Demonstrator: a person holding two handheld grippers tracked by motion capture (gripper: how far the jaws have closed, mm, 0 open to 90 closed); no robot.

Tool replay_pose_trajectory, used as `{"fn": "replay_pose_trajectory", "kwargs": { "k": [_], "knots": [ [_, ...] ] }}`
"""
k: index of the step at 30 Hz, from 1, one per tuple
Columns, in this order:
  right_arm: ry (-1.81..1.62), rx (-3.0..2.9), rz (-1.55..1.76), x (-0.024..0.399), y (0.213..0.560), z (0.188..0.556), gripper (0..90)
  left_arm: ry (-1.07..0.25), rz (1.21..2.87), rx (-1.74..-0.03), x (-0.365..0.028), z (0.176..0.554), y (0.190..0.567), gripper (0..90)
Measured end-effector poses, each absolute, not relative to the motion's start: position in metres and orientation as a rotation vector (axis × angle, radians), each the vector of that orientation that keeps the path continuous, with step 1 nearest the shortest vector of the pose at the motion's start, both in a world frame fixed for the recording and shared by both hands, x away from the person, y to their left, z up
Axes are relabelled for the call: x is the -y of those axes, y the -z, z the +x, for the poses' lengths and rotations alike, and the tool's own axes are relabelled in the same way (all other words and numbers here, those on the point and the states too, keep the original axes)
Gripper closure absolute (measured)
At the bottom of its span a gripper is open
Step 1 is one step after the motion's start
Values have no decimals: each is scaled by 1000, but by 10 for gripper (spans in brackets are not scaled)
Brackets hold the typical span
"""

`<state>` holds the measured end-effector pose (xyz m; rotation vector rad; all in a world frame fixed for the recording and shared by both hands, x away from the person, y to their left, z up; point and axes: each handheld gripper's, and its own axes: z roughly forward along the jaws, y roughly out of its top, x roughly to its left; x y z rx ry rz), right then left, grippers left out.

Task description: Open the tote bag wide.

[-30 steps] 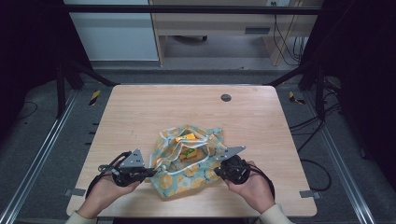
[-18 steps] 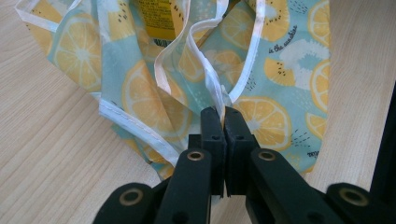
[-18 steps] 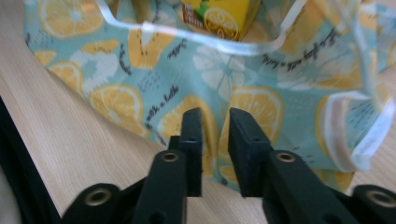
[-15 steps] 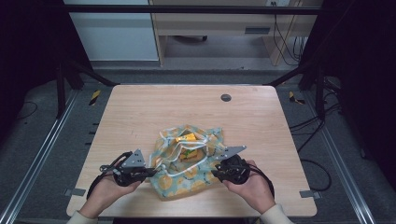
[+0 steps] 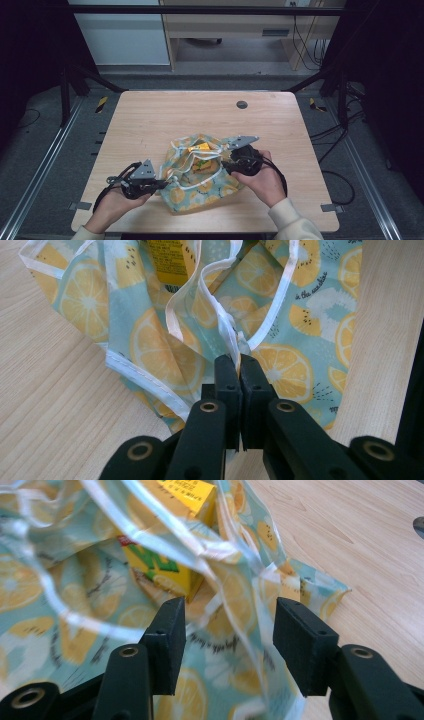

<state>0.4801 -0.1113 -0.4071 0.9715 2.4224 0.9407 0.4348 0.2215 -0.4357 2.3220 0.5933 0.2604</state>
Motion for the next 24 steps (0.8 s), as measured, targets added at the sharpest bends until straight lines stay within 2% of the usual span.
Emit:
{"fn": "replay_pose_trajectory", "kwargs": {
  "k": [1,2,3,5,6,7,8,17,24],
  "knots": [
    [-932,-2427,975,109,409,484,503,-257,2318,-594,-222,434,435,885],
    [-926,-2445,970,105,412,488,606,-259,2319,-589,-223,434,434,885],
    [-919,-2455,965,104,413,489,654,-257,2315,-589,-223,434,434,885],
    [-909,-2472,965,104,415,489,810,-258,2316,-587,-224,433,433,885],
    [-908,-2482,961,105,414,487,863,-257,2315,-586,-224,433,433,885],
    [-908,-2482,961,105,414,487,863,-257,2315,-586,-224,433,433,885],
    [-944,-2489,950,109,412,480,900,-256,2319,-584,-225,433,434,885],
    [-999,-2568,939,133,419,440,900,-262,2392,-573,-223,433,442,882],
    [-982,-2618,949,140,434,428,900,-278,2437,-577,-223,434,448,878]
  ]
}}
